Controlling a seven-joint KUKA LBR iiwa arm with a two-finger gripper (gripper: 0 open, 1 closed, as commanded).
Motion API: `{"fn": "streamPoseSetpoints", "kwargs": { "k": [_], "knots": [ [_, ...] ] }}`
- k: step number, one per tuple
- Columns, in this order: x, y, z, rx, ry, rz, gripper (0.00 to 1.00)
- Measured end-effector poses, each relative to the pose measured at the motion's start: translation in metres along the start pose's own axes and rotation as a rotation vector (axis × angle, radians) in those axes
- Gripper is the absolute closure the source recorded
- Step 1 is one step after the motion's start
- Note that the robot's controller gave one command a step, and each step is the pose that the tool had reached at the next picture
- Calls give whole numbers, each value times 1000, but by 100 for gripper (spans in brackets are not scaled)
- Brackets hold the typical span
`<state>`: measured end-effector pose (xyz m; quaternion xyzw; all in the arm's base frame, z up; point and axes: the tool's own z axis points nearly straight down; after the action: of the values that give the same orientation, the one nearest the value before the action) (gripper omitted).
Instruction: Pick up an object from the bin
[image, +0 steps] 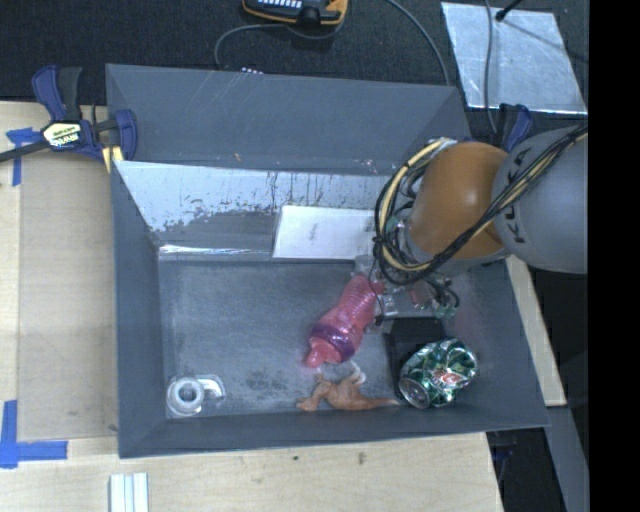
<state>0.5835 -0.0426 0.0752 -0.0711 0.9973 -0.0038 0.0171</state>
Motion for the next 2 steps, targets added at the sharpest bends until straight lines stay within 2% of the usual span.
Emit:
{"fn": "streamPoseSetpoints", "kwargs": {
  "k": [2],
  "knots": [
    [0, 0, -1, 0, 1, 0, 100]
  ]
}}
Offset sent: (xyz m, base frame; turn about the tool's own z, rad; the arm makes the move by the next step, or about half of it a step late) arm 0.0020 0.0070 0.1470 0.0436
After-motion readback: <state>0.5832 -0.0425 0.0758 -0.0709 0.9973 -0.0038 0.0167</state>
